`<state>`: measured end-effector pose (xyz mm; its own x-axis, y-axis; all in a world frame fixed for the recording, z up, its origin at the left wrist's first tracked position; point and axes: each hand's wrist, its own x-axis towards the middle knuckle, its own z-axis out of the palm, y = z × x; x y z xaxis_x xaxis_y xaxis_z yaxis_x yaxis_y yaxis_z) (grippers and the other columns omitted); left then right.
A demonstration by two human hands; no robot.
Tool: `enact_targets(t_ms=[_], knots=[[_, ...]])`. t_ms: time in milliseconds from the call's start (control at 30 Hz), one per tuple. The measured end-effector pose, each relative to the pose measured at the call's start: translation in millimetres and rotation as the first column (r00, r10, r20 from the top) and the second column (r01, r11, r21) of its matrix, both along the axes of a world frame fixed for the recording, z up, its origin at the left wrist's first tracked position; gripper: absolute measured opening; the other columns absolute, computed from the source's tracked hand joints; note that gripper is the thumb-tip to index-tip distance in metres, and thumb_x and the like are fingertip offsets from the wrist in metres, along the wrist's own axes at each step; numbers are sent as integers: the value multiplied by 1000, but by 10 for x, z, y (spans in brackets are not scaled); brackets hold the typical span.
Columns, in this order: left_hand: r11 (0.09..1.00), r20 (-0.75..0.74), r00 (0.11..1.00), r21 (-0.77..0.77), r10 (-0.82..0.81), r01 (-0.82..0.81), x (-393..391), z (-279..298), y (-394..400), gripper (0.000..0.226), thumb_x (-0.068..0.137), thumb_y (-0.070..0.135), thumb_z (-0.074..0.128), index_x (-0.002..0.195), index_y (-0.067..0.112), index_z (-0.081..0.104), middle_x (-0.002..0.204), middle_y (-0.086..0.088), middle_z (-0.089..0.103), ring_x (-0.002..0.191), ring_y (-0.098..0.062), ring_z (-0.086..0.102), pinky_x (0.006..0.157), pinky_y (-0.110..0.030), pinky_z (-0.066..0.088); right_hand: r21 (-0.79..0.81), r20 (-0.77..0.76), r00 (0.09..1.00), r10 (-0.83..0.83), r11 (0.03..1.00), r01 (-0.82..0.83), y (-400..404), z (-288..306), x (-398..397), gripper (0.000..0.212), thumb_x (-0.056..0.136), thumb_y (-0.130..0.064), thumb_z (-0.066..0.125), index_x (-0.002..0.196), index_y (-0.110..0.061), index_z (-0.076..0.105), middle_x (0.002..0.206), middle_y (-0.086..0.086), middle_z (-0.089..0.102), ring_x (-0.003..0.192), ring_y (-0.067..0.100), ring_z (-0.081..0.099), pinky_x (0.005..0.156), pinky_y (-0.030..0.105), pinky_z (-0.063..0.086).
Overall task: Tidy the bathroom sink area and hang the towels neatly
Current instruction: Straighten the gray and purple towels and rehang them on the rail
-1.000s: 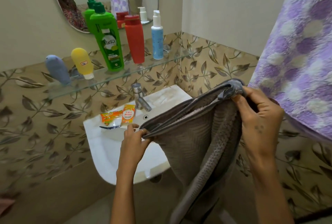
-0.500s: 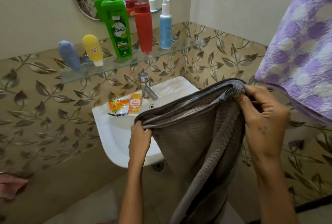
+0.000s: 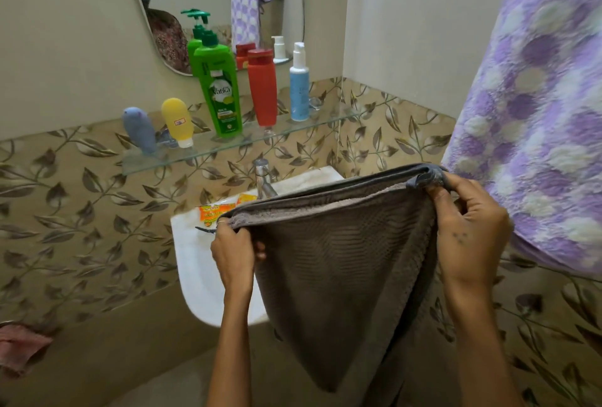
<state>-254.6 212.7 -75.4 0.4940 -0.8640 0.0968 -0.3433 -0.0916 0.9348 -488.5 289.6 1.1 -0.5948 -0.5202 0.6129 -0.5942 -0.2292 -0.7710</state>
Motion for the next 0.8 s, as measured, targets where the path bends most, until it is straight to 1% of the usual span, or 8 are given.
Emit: enact_targets(t_ms=[100,167,267,333,500,600,700,800], knots=[[979,-331,925,-139,-189,151,-140,200,-37,29,87,-1,30,104,7,53,63,-12,64,38,-11,60,37,-21,49,-57,89,996,-23,998,28,-46,26,-117,20,87,-12,56,103,-12,69,79,8,66,57,11,59,60,24,53],[935,-411,850,-265,-329,234,-219,361,-58,25,90,-2,38,105,14,51,85,-12,67,62,-17,70,48,-24,56,-151,177,984,33,988,-6,-73,75,-174,18,89,-9,54,102,-12,66,81,4,68,57,4,67,58,23,57],[853,-246,843,-358,-478,380,-324,540,-116,44,83,-1,60,111,25,37,108,-2,60,99,-18,62,80,-32,56,-303,103,995,-11,952,42,-123,208,-186,13,86,-1,54,97,-9,55,79,-5,58,66,-11,59,64,0,45],[790,-62,827,-343,-559,508,-419,635,-137,68,79,-1,65,116,36,22,107,-8,60,94,-17,64,81,-35,54,-364,-41,994,-98,928,76,-162,298,-168,14,83,7,49,88,-6,47,78,3,51,63,0,45,66,-4,35],[787,507,768,-249,-390,564,-450,1005,-288,112,78,2,65,128,56,-19,101,-12,61,92,-28,63,85,-42,51,-351,-477,856,-199,936,22,-270,592,-247,29,66,24,45,78,2,60,106,29,54,96,23,54,81,28,47],[795,631,736,-305,-244,525,-424,1454,-432,115,76,-5,56,112,67,-26,115,-27,57,97,-42,60,83,-44,48,-292,-666,706,-242,955,53,-298,954,-304,43,62,14,47,101,0,58,130,31,34,110,47,52,80,44,54],[732,722,691,-453,-34,509,-464,1916,-536,112,72,-8,59,128,50,-19,111,-31,56,94,-44,58,72,-40,44,-266,-788,546,-284,957,115,-337,1306,-329,61,51,9,58,111,0,55,136,18,18,101,58,51,62,47,55],[707,749,660,-502,66,499,-469,2338,-676,105,78,2,59,139,40,-18,130,-30,49,110,-45,53,88,-50,46,-191,-861,454,-230,973,132,-406,1650,-353,69,53,6,66,119,-4,50,143,13,10,95,56,54,58,43,52]])
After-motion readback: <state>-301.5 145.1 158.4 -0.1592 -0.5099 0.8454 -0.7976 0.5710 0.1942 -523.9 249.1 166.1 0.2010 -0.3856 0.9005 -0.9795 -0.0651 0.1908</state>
